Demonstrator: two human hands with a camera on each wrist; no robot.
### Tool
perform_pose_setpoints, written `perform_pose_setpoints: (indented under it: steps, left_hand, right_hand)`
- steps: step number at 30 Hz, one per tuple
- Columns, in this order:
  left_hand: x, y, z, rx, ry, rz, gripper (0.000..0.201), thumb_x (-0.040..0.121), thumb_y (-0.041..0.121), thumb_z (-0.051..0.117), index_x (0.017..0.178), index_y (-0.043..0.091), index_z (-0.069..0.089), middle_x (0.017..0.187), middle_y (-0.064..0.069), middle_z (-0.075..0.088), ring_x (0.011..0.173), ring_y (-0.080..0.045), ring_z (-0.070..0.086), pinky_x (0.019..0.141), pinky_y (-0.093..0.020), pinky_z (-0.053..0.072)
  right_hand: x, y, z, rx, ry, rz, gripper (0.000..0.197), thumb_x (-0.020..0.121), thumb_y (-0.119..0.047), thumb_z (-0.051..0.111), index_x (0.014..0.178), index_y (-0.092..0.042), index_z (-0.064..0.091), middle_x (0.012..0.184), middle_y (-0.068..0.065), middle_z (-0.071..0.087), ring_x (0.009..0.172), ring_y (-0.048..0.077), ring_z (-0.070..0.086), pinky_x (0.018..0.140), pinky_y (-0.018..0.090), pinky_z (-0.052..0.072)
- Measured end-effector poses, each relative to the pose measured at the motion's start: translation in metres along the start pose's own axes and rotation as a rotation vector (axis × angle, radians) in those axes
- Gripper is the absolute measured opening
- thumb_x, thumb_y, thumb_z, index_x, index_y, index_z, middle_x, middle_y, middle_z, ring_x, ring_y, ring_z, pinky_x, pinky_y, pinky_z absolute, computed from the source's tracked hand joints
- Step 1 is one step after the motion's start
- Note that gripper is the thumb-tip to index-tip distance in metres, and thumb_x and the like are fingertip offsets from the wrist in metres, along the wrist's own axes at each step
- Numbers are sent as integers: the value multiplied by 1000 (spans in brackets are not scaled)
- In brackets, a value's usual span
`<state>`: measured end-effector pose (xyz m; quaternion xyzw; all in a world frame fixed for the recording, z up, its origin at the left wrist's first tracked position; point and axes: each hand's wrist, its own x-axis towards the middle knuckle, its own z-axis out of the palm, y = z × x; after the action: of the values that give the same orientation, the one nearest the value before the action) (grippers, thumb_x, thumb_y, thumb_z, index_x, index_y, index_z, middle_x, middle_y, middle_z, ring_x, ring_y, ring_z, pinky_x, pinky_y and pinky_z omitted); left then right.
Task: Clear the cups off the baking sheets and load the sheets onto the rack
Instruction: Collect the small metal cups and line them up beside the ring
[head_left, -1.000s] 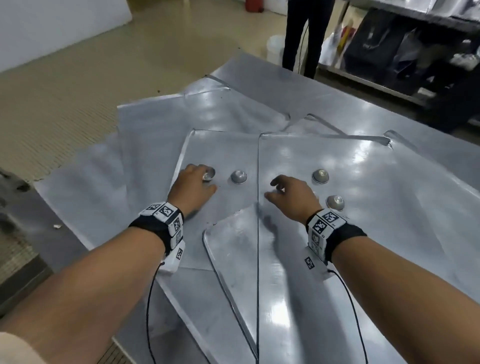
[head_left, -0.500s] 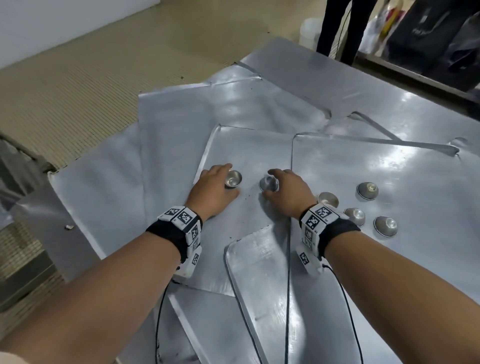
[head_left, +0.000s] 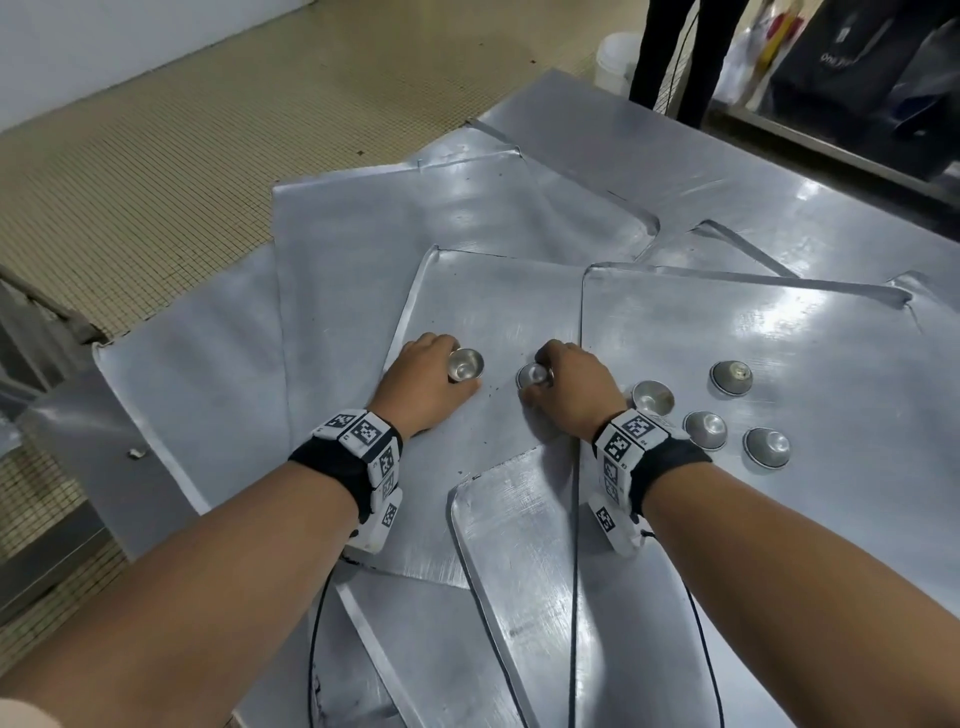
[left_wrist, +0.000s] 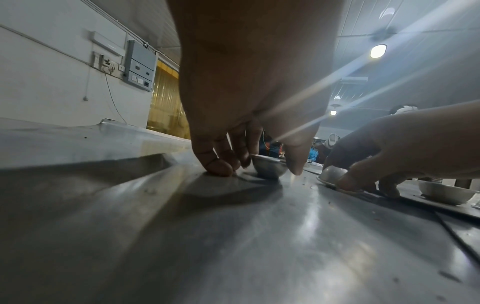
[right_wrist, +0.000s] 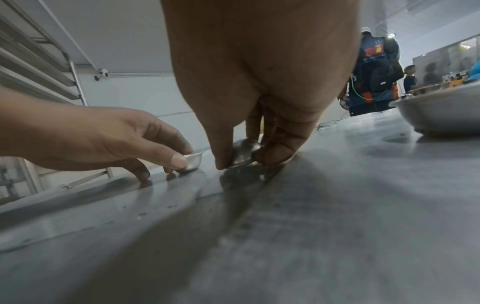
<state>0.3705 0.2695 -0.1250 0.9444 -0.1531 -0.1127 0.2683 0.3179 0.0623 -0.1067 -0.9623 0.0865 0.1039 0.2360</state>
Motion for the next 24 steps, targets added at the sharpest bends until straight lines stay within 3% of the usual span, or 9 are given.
perform_pose_setpoints:
  steps: [2,4,12,16,19,21,24]
  left_hand:
    - [-3,2,-2,-2,-20,20,46,84,45,76,114,15,60,114,-4,59,103,-23,55,80,-30,40]
    - [-10,7,-5,-9,-34,40,47,83,45,76,114,14,60,112,-3,59,98,-20,55,77,-28,38]
    - [-50,43,-6,-73,-93,118,44,83,43,76,114,15,61,109,0,61,95,-19,58,81,-33,48]
    - [-74,58,4,-86,-123,158,45,82,44,76,115,17,61,109,1,62,96,-17,58,81,-32,48]
    - [-89,67,14,-55,-164,189,46,80,46,77,114,19,60,111,3,62,97,-17,57,81,-31,47]
    - [-99,73,21,-33,-198,210,48,80,48,77,115,21,59,111,4,61,98,-17,58,83,-33,49]
    - [-111,86,28,-24,-223,246,48,79,48,77,115,21,59,110,4,61,98,-17,57,85,-35,50]
  right_hand:
    - [-6,-1,0,15,-16,2,56,89,-32,67,140,-16,50,127,10,55,111,30,59,90,34,45]
    - [-15,-1,-2,10,-9,3,52,89,-30,65,138,-18,53,128,9,51,108,29,61,91,34,46]
    - [-64,17,-11,71,84,-9,21,86,-24,68,103,-13,66,102,2,52,88,22,58,75,29,40]
    - [-93,34,-9,49,82,3,8,86,-23,66,86,-16,63,105,2,52,88,19,51,75,27,37]
    - [-113,44,-9,47,107,43,14,84,-25,65,76,-17,58,97,5,61,88,24,59,70,28,38]
    - [-128,48,-10,27,104,76,17,84,-27,64,77,-12,62,84,5,64,83,25,62,65,29,39]
    - [-151,57,-11,41,93,123,19,83,-30,67,89,-14,59,85,1,63,82,24,60,66,30,41]
